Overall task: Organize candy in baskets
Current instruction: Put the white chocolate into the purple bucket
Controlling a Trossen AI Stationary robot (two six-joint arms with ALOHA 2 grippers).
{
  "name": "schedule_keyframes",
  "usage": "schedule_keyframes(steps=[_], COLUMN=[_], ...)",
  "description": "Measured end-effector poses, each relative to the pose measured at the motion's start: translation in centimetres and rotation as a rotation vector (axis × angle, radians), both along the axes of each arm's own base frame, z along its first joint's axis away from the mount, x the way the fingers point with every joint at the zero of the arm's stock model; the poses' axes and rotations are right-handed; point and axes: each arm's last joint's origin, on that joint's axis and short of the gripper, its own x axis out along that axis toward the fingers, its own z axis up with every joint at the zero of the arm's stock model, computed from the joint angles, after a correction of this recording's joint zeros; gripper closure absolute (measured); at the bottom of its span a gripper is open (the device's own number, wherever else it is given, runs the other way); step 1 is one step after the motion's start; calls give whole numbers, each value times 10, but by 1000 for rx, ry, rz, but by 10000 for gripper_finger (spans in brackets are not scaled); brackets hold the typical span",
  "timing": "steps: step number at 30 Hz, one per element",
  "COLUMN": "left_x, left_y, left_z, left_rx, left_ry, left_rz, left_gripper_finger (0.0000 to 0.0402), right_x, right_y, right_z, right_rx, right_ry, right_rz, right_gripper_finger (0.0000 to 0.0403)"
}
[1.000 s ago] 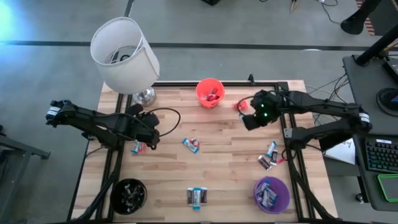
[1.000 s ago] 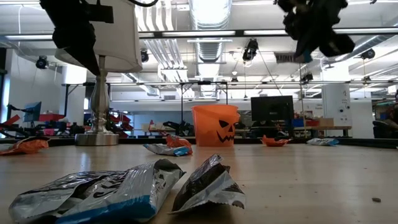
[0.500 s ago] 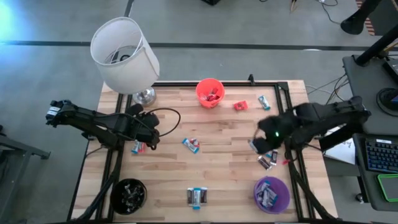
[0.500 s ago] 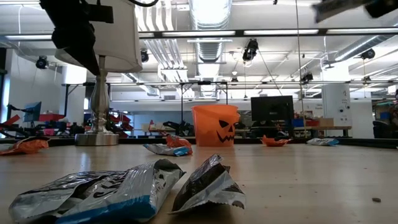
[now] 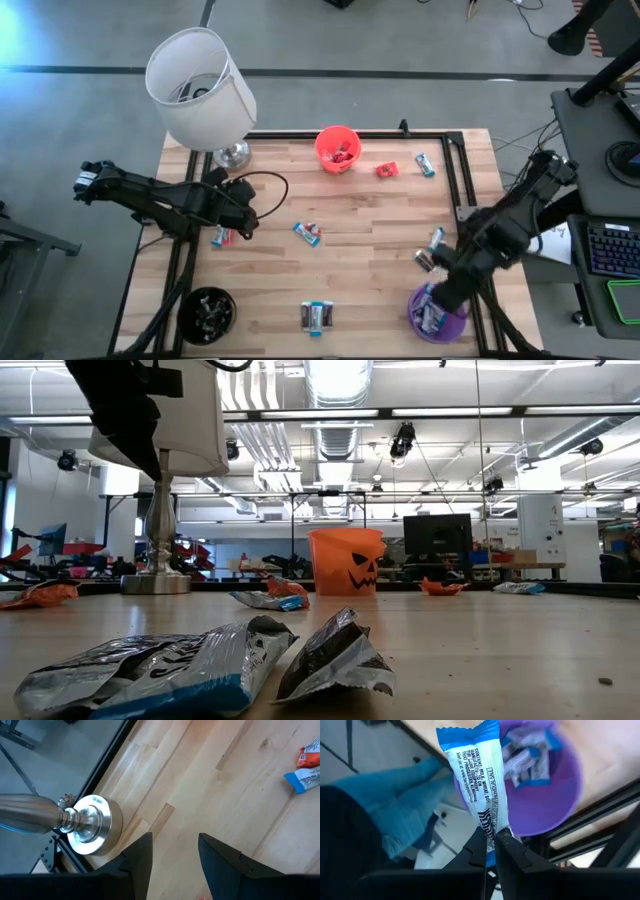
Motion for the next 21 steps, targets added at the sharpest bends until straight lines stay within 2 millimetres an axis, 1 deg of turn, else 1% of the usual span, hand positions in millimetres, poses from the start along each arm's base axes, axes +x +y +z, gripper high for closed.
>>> schedule_keyframes(steps=[4, 7, 14, 19, 21], left_x=[0, 0, 0, 0, 0], left_y=[0, 0, 0, -1, -1], left_z=[0, 0, 0, 0, -1], left_rx=[-3, -4, -4, -27, -34], left_ry=[-7, -10, -10, 2, 11], left_rz=[9, 12, 12, -1, -12], left_gripper_finger=[260, 260, 260, 260, 260], right_x=[1, 4, 11, 13, 13], right_y=[18, 25, 32, 34, 35], right_z=[-9, -16, -29, -32, -33], right_rx=[-6, -34, -79, -88, -89], right_ry=[16, 43, 91, 106, 110], right_rz=[41, 50, 51, 49, 50], right_gripper_finger=[390, 390, 390, 389, 382])
